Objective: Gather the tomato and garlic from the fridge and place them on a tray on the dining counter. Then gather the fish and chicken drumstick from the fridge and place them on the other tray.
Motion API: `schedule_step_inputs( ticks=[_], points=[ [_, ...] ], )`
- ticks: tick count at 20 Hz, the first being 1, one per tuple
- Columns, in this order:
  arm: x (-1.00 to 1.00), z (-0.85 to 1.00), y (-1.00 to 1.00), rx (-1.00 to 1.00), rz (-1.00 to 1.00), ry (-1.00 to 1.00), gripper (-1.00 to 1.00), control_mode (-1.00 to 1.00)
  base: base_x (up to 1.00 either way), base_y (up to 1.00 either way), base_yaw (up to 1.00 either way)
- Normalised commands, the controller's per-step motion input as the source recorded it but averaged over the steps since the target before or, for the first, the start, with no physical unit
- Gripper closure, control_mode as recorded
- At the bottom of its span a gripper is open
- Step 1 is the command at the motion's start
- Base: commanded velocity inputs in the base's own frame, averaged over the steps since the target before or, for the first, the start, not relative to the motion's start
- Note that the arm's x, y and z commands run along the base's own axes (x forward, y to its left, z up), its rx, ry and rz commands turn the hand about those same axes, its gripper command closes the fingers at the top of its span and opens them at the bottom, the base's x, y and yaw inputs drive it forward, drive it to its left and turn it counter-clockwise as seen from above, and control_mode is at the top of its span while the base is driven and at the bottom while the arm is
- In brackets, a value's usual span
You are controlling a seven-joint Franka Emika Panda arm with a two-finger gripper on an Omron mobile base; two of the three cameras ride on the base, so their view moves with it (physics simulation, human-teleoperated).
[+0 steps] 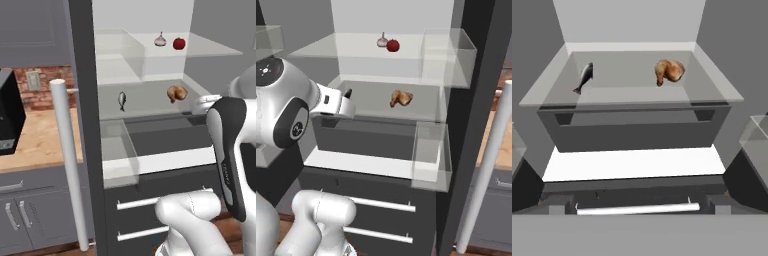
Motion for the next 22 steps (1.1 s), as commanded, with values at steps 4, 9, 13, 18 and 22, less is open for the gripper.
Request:
schedule_step_inputs(
  ticks=[4,9,13,18,22],
  points=[
    [0.0,0.0,0.0,0.0,0.0,0.0,-1.0,1.0,0.58,-0.21,0.0],
    [0.0,0.0,0.0,0.0,0.0,0.0,-1.0,1.0,0.47,-0.31,0.0],
    [0.0,0.0,0.0,0.0,0.0,0.0,-1.0,1.0,0.47,-0.4,0.0],
    [0.0,0.0,0.0,0.0,0.0,0.0,-1.0,1.0,0.41,-0.26,0.0],
    [0.0,0.0,0.0,0.0,0.0,0.0,-1.0,1.0,0.36,-0.09,0.0]
  ],
)
